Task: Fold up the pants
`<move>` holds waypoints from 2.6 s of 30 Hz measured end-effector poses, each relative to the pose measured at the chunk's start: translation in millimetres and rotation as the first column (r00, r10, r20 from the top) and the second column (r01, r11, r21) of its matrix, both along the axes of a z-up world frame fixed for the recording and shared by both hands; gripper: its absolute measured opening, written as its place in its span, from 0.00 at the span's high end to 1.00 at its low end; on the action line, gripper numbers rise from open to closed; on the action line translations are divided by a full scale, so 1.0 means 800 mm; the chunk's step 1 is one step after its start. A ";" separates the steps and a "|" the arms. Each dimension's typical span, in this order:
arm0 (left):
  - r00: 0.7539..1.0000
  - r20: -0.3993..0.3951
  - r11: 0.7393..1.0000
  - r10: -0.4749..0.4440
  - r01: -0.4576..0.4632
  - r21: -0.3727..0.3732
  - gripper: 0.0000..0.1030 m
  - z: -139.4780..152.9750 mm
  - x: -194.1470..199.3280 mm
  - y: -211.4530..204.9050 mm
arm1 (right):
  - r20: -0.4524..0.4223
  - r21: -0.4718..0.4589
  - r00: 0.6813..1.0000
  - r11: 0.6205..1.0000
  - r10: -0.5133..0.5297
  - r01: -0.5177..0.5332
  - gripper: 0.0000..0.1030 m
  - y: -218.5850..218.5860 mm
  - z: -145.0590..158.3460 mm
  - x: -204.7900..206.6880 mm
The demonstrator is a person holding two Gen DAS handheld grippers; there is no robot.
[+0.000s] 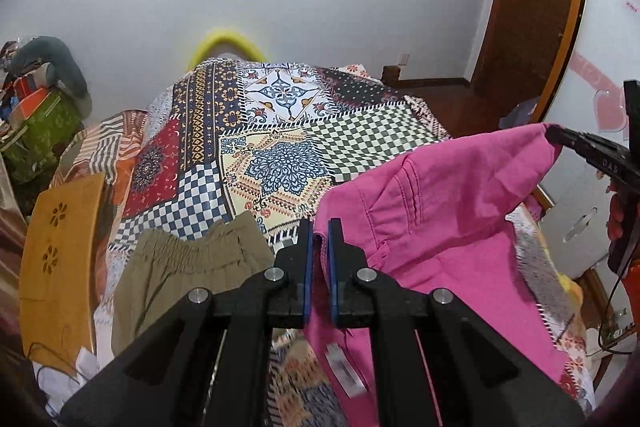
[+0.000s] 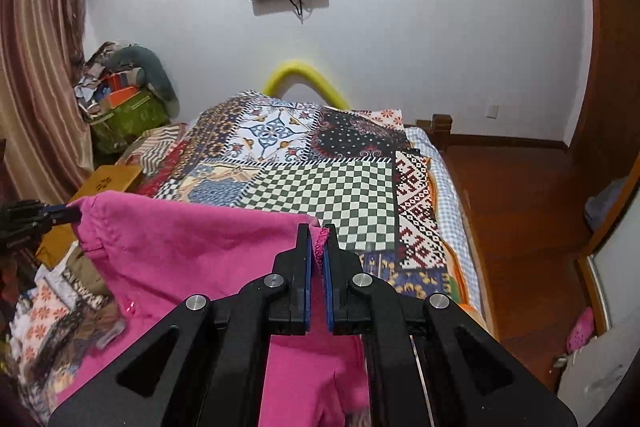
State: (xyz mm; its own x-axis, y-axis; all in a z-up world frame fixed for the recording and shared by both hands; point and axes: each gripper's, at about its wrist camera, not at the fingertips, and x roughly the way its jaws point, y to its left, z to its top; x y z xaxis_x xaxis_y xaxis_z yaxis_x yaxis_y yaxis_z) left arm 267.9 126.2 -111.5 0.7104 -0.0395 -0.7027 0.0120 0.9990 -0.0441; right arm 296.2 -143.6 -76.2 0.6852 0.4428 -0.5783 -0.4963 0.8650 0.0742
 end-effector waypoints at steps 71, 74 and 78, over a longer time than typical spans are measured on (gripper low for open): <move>0.988 -0.130 0.997 0.077 -0.074 0.035 0.92 -0.064 -0.217 -0.008 | -0.237 -0.206 0.964 0.976 -0.120 0.071 0.75 -0.113 -0.130 -0.198; 0.992 -0.098 0.996 0.080 -0.077 0.037 0.89 -0.045 -0.197 -0.003 | -0.212 -0.180 0.971 0.981 -0.114 0.075 0.75 -0.112 -0.116 -0.185; 0.993 -0.080 0.996 0.081 -0.079 0.034 0.82 -0.038 -0.171 0.000 | -0.187 -0.139 0.977 0.987 -0.103 0.077 0.75 -0.103 -0.108 -0.160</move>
